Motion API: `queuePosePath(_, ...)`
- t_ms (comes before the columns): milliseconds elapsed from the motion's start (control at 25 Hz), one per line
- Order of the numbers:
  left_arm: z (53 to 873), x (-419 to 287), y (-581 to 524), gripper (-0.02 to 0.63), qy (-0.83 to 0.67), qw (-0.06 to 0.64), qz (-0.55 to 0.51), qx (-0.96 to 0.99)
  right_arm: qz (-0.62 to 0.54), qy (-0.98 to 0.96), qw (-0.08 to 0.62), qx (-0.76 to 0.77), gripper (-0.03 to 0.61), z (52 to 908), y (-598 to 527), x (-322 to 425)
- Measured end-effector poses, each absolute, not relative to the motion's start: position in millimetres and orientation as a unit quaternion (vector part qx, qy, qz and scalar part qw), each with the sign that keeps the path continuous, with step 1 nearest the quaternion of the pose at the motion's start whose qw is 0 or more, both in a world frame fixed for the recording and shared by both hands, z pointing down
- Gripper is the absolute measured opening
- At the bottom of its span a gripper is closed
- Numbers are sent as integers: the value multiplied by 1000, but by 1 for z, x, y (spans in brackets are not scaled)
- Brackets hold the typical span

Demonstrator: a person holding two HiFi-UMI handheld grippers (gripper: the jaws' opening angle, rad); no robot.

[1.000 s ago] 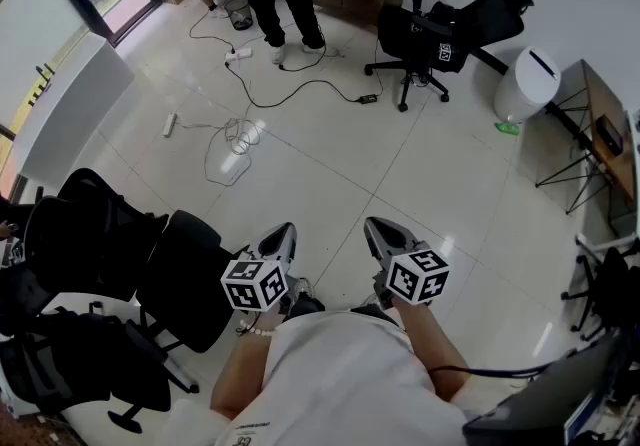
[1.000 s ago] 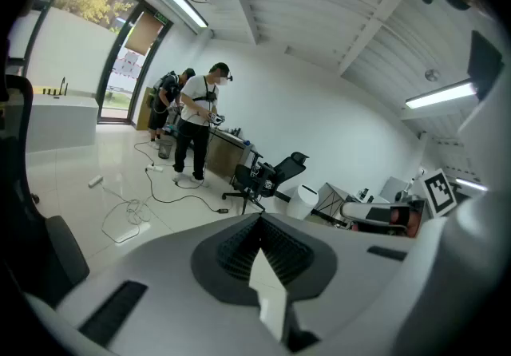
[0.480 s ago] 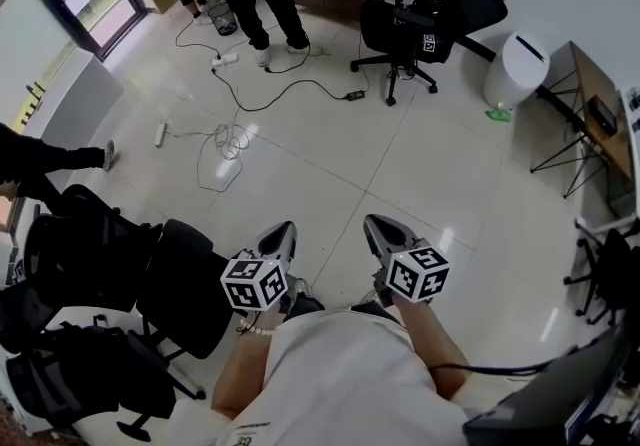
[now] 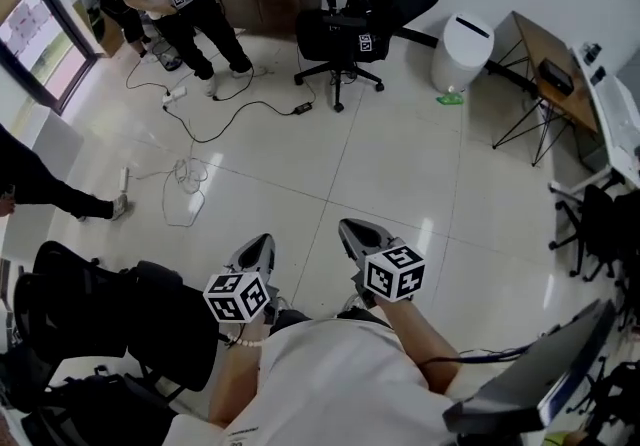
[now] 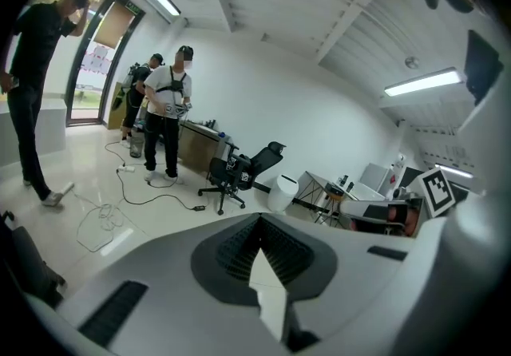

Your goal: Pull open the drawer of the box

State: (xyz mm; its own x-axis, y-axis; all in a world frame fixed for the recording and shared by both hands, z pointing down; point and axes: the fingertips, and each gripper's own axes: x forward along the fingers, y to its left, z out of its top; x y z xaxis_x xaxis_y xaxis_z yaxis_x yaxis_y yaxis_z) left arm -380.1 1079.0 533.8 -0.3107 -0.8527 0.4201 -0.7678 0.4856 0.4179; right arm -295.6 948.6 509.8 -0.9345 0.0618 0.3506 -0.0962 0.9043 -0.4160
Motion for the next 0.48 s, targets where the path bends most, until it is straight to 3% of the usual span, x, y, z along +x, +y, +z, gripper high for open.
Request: queuePosePath(480, 518, -318, 974, 0, -763, 292, -40, 575, 220, -960, 152, 89, -14, 494, 858, -218)
